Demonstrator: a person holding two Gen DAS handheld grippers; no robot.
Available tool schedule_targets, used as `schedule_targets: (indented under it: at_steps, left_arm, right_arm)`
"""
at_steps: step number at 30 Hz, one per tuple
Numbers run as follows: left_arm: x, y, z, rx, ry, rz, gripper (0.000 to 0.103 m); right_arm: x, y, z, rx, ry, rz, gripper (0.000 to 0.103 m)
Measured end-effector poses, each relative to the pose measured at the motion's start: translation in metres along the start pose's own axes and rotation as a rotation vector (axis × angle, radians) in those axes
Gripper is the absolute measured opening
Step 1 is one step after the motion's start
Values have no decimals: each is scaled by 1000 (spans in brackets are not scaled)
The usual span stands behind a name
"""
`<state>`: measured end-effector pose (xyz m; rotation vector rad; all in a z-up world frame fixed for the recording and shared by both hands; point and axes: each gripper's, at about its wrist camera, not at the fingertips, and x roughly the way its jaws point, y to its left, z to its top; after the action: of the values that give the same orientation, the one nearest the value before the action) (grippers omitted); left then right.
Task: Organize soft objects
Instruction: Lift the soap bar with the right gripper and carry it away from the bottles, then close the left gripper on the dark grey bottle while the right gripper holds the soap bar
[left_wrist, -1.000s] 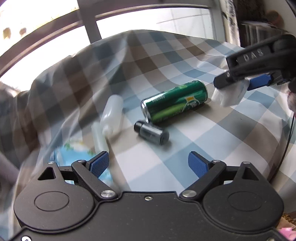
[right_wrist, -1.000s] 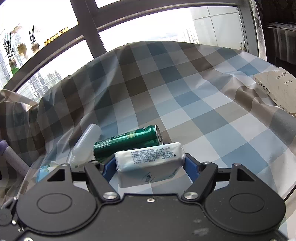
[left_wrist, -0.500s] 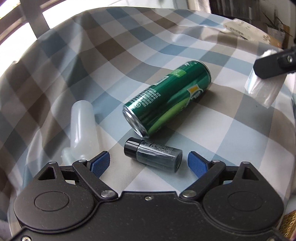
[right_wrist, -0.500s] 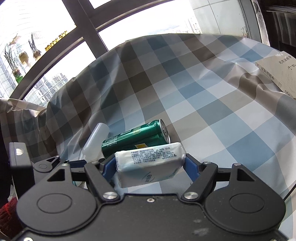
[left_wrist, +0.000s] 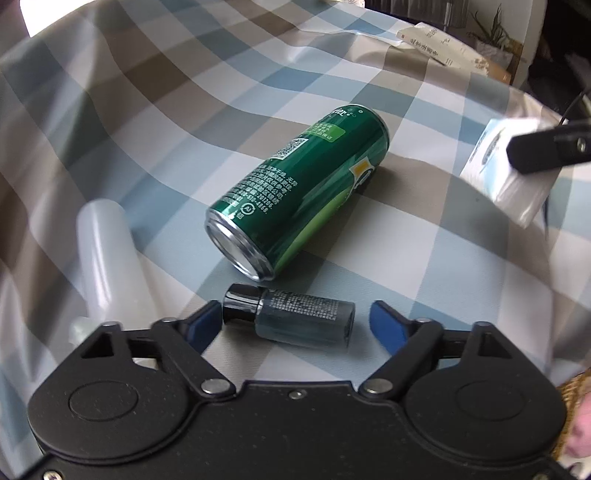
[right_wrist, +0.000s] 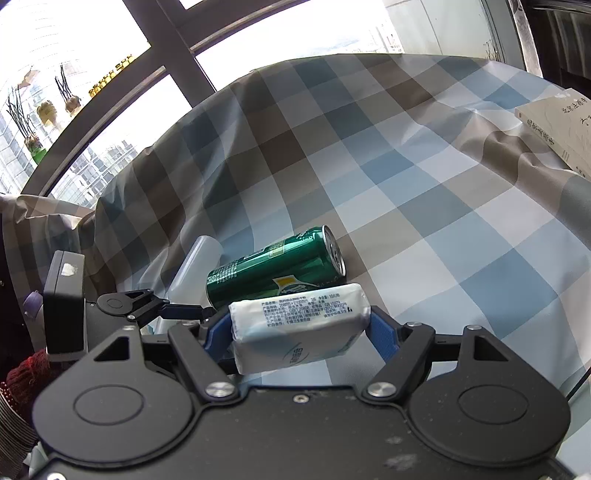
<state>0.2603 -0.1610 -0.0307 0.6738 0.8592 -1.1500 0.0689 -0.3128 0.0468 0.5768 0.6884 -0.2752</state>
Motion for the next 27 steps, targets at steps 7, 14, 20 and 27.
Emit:
schedule_targets:
  at_steps: [7, 14, 20, 27]
  left_arm:
    - [-7, 4, -3, -88, -27, -1, 69]
    - [-40, -3, -16, -330, -95, 168, 68]
    - [-80, -32, -37, -497, -137, 304, 68]
    - [-115, -83, -67, -607, -160, 366, 69]
  right_arm:
    - [4, 1, 0, -7, 12, -10, 75]
    - [7, 2, 0, -11, 25, -44, 75]
    - [12, 0, -2, 1, 60, -62, 75]
    - [16, 3, -5, -22, 72, -96, 75]
